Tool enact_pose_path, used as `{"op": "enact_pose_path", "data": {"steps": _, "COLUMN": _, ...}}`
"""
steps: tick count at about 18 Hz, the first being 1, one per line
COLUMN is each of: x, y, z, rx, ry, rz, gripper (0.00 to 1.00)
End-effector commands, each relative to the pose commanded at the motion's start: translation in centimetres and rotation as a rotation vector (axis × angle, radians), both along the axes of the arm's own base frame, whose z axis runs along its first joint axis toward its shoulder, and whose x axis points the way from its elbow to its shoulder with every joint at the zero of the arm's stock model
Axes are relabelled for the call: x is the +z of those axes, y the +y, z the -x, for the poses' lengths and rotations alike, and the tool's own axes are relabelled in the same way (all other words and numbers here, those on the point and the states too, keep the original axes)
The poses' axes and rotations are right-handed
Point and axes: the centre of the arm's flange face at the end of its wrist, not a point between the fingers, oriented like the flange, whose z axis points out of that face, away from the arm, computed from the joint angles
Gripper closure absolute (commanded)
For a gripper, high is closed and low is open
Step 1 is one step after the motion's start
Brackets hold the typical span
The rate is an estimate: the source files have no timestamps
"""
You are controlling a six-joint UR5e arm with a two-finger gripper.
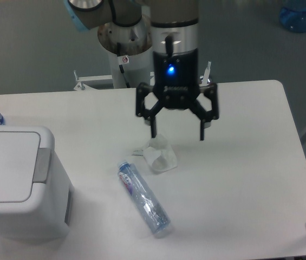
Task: Open the trash can
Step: 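Move the open gripper across the table toward the white trash can, then lower the gripper onto the trash can lid's edge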
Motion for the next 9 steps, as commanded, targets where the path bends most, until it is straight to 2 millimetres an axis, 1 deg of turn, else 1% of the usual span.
{"op": "enact_pose_path", "data": {"steps": 2, "x": -0.5, "y": 1.1, "z": -1.3, "rx": 0.005, "ry": -0.026, "rz": -0.005, "gripper": 0.00}}
{"op": "enact_pose_path", "data": {"steps": 3, "x": -0.7, "y": 1.7, "z": -2.3, "rx": -0.004, "ry": -0.037, "rz": -0.006, "gripper": 0.00}}
{"op": "enact_pose_path", "data": {"steps": 4, "x": -1.5, "y": 2.5, "z": -3.1, "rx": -0.011, "ry": -0.053, "rz": 0.002, "gripper": 0.00}}
{"op": "enact_pose_path", "data": {"steps": 5, "x": -1.9, "y": 3.1, "z": -3.9, "rx": -0.007, "ry": -0.070, "rz": 0.001, "gripper": 0.00}}
{"op": "enact_pose_path", "data": {"steps": 7, "x": -2.6, "y": 4.2, "z": -5.1, "rx": 0.030, "ry": -0.120, "rz": -0.008, "gripper": 0.00}}
{"op": "enact_pose_path", "data": {"steps": 9, "x": -2.8, "y": 4.8, "z": -6.1, "rx": 0.046, "ry": -0.143, "rz": -0.016, "gripper": 0.00}}
